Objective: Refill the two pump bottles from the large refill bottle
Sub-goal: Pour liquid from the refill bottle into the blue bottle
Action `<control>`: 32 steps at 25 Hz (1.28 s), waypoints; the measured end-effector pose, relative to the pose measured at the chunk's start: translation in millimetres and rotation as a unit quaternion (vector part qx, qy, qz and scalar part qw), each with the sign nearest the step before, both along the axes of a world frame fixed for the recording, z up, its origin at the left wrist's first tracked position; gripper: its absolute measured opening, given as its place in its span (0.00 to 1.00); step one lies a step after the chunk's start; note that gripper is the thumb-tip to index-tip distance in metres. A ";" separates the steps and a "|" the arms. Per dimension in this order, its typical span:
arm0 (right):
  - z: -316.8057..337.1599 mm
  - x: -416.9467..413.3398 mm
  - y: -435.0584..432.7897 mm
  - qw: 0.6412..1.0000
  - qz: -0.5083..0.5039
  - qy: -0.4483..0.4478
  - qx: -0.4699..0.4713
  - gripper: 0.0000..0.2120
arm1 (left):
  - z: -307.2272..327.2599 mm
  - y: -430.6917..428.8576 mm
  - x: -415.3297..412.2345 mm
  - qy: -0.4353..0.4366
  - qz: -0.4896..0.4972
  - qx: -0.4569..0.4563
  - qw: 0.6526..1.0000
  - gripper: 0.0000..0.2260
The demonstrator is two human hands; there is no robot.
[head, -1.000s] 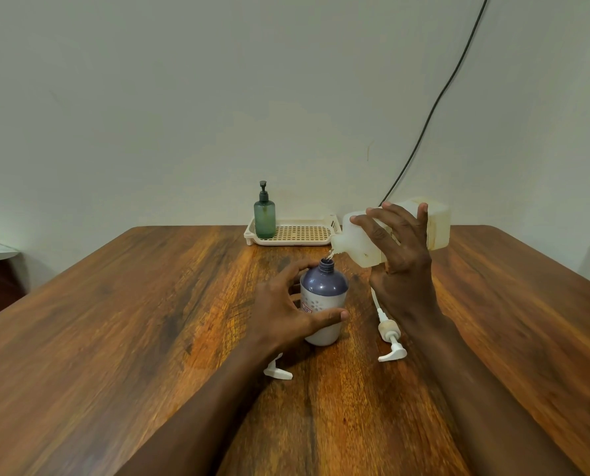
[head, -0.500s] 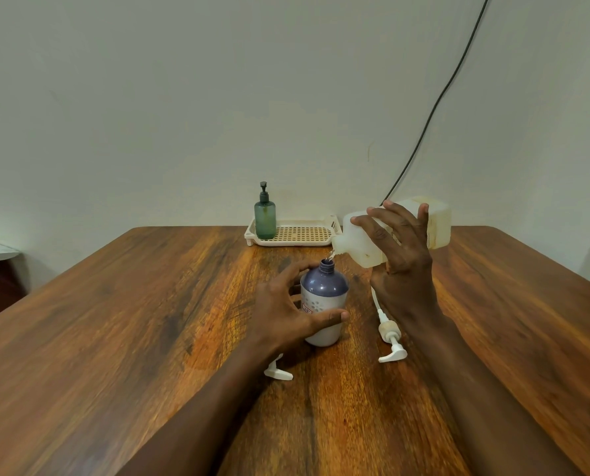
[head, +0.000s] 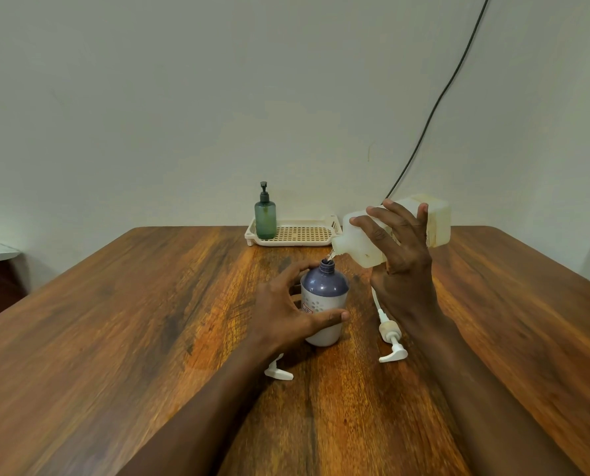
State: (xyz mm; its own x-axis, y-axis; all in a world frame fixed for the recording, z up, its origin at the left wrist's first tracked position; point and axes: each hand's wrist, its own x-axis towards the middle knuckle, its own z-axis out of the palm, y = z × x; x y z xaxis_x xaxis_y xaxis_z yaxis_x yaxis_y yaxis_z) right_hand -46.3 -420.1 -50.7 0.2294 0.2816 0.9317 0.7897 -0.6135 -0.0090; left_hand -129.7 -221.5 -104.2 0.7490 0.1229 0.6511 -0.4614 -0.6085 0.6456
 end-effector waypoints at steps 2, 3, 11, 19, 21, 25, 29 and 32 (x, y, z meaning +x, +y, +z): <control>0.4 -0.3 0.1 1.000 0.000 -0.001 0.002 0.38 | -0.1 -0.3 -0.2 0.001 0.004 0.000 1.000 0.39; 0.6 -0.3 0.2 1.000 0.002 -0.001 0.004 0.38 | 0.0 -0.5 -0.3 0.001 0.006 0.001 1.000 0.39; 1.0 -0.3 -0.1 1.000 0.008 -0.005 0.005 0.39 | 1.2 -0.4 -0.9 0.001 0.001 0.001 1.000 0.38; 2.0 -2.7 -0.9 1.000 0.003 -0.004 0.006 0.36 | 1.0 -0.3 -1.4 0.000 -0.001 0.000 1.000 0.38; 2.7 -3.2 -0.7 1.000 0.004 -0.005 0.007 0.36 | 1.2 -0.3 -2.0 -0.001 -0.003 -0.001 1.000 0.37; 3.1 -3.7 -0.8 1.000 0.005 -0.008 0.006 0.37 | 1.5 -0.8 -1.6 0.000 -0.001 0.001 1.000 0.37; 2.9 -2.4 -0.4 1.000 0.005 -0.013 0.005 0.38 | 1.0 -0.5 -1.3 0.000 -0.003 0.002 1.000 0.37; 1.9 -0.2 -0.3 1.000 0.008 -0.017 0.002 0.39 | 1.8 -0.6 -1.5 0.000 0.000 0.006 1.000 0.37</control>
